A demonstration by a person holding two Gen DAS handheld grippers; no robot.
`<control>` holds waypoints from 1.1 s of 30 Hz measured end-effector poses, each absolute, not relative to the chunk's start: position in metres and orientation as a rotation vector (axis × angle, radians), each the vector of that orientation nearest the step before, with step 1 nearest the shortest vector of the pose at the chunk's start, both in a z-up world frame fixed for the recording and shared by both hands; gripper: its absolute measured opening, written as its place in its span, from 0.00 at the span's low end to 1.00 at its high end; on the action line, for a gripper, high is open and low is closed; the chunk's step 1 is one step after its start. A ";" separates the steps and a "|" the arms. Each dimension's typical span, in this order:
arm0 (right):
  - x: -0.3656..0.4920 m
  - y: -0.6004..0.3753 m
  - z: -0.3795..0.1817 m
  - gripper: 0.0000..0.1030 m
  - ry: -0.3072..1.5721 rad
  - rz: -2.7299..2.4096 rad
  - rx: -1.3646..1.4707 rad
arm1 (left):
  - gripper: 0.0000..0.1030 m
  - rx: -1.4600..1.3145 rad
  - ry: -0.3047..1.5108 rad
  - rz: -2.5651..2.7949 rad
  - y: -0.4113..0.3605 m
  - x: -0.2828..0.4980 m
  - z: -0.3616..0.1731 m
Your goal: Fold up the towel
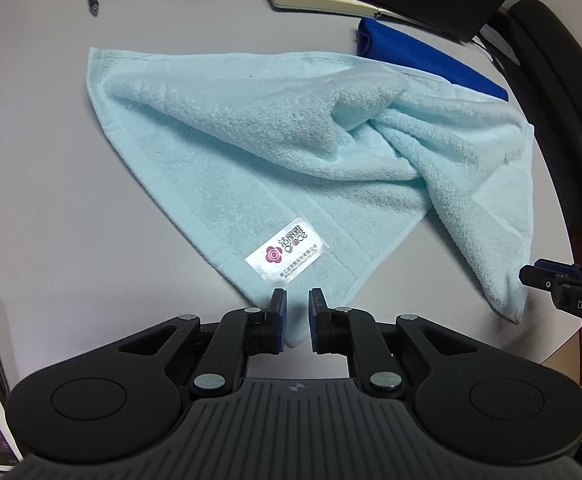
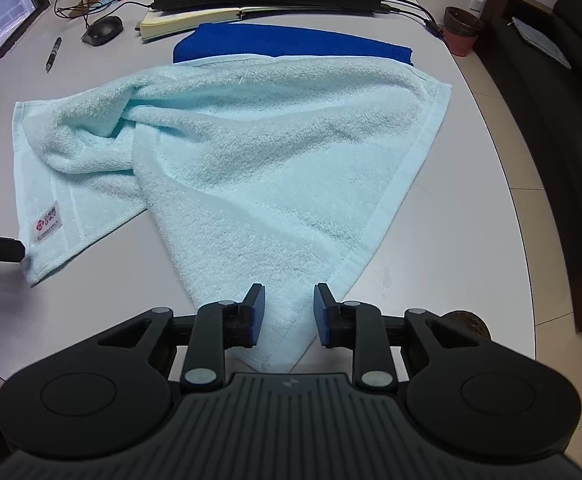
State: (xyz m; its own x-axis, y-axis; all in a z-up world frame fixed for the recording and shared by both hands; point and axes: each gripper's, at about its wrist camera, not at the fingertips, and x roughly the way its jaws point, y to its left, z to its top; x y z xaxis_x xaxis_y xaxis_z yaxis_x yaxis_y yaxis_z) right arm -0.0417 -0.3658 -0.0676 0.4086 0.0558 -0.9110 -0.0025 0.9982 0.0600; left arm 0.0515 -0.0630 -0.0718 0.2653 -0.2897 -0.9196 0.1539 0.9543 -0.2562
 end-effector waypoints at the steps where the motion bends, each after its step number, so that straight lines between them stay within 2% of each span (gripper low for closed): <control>1: -0.041 -0.364 -0.068 0.26 1.149 0.044 0.053 | 0.14 -0.124 1.271 -0.303 -0.064 0.053 -0.072; 19: -0.034 -0.357 -0.086 0.25 1.203 0.099 0.064 | 0.15 -0.202 1.338 -0.319 -0.070 0.065 -0.092; 33: -0.032 -0.373 -0.086 0.24 1.235 0.095 0.080 | 0.15 -0.139 1.355 -0.293 -0.058 0.064 -0.090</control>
State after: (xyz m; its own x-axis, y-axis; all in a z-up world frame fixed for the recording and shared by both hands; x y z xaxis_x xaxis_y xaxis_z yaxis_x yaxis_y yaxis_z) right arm -0.0319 -0.3725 -0.0861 0.3268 0.1159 -0.9379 -0.0287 0.9932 0.1128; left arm 0.0644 -0.0577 -0.0899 0.1847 -0.2869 -0.9400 0.1276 0.9553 -0.2666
